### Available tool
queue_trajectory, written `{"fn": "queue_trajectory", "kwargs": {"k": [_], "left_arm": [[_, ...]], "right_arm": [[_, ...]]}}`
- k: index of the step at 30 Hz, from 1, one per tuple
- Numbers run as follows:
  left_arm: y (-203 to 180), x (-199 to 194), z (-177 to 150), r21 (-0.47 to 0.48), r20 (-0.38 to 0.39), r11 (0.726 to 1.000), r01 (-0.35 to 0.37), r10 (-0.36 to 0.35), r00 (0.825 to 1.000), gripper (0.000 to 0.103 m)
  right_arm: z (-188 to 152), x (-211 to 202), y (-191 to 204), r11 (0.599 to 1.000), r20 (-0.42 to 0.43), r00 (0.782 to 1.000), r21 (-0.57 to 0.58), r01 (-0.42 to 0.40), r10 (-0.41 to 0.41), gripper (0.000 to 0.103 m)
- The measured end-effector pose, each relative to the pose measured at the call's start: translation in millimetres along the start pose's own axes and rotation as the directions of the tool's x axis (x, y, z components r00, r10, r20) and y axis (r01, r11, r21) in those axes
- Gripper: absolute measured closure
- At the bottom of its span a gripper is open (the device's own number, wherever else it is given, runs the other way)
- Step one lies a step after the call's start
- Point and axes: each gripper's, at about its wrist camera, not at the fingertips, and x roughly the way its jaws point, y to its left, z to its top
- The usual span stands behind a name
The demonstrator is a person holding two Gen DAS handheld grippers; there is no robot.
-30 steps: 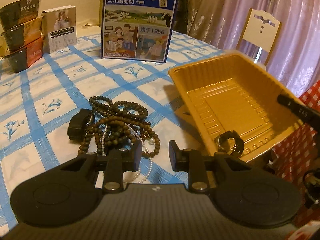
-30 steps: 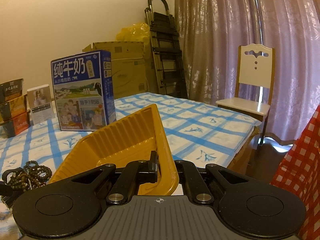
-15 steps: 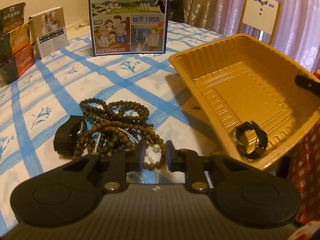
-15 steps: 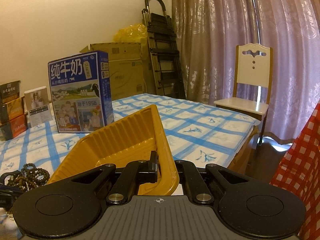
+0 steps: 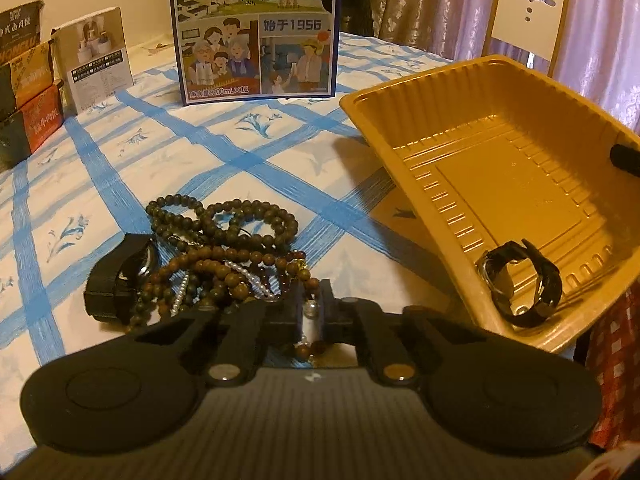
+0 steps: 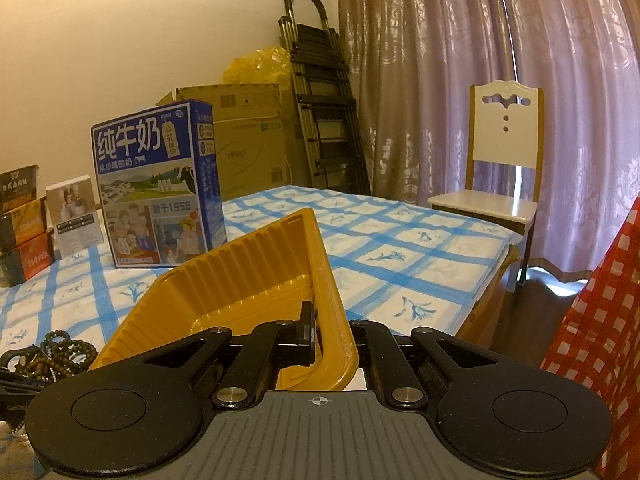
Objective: Organize jewelry
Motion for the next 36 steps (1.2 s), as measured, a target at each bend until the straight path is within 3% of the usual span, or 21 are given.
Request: {"fn": "queue_trajectory", "kwargs": {"k": [5, 9, 20, 25, 36], "left_arm": [[-6.5, -2.3, -2.2, 0.045, 0.017, 0.999, -0.02, 0.019, 1.0, 0.098], [-7.1, -8.6, -3.3, 0.05, 0.028, 0.999, -0.021, 0.019, 0.999, 0.103], [-3.4, -40.2, -1.0, 0.061, 0.085, 0.998, -0.025, 0.02, 0.996, 0.103], [4.1, -32.5, 1.4, -0.006, 0.036, 1.0, 0.012, -0.012, 0.999, 0.101], [-3.7, -5.5, -8.3, 0.02, -0.021, 0.999, -0.026, 0.027, 0.999, 0.101]], "right_arm": [[-1.7, 1.0, -1.5, 1.0, -0.003, 1.0, 0.006, 0.0, 0.0, 0.098], [-2.3, 1.3, -1.3, 1.0, -0.003, 1.0, 0.007, 0.0, 0.0, 0.098], [-2.5, 1.5, -0.1, 1.0, -0.003, 1.0, 0.005, -0.002, 0.002, 0.098], [-3.0, 1.1, 0.1, 1.0, -0.001, 1.0, 0.005, -0.003, 0.003, 0.098], [-2.9, 0.5, 2.3, 1.0, 0.002, 1.0, 0.009, -0.01, 0.01, 0.098]]}}
